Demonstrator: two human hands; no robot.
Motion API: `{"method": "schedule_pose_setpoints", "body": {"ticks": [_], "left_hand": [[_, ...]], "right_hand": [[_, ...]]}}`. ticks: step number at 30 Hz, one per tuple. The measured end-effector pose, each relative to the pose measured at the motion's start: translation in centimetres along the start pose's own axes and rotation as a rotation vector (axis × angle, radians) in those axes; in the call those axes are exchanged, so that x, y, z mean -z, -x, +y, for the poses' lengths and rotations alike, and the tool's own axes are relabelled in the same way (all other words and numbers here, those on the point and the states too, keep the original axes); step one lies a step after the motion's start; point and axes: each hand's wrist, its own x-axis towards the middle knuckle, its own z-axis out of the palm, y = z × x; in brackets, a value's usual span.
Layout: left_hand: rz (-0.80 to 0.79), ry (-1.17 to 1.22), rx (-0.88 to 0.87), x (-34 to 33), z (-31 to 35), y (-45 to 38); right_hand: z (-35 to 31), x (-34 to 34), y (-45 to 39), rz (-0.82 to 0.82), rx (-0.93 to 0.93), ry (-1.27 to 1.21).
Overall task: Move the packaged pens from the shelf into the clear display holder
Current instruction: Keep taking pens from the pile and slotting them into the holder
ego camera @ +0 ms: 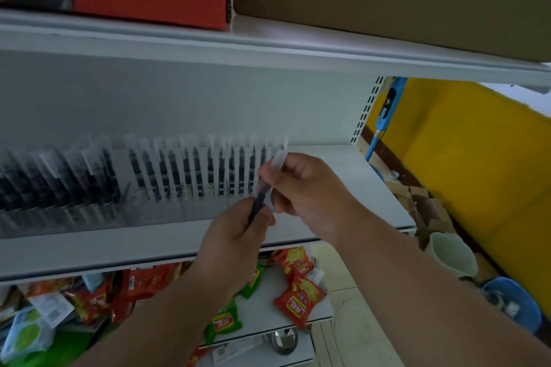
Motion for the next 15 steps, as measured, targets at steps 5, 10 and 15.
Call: {"method": "schedule_pose_setpoints", "body": {"ticks": [5, 10, 15], "left_hand": [[0.039, -0.391, -0.158, 1.4, 0.0, -0.6], [0.082, -0.773, -0.303, 2.4, -0.5, -1.6], [-0.021, -0.984, -0.22, 2.5, -2.5, -1.7]], "right_hand": [[0.4, 3.3, -1.2, 0.35, 0.071, 0.002], [0.1, 5.3, -2.9, 0.48, 0.196, 0.367], [0.7, 4.1, -3.9, 0.438, 0.226, 0.51]]}}
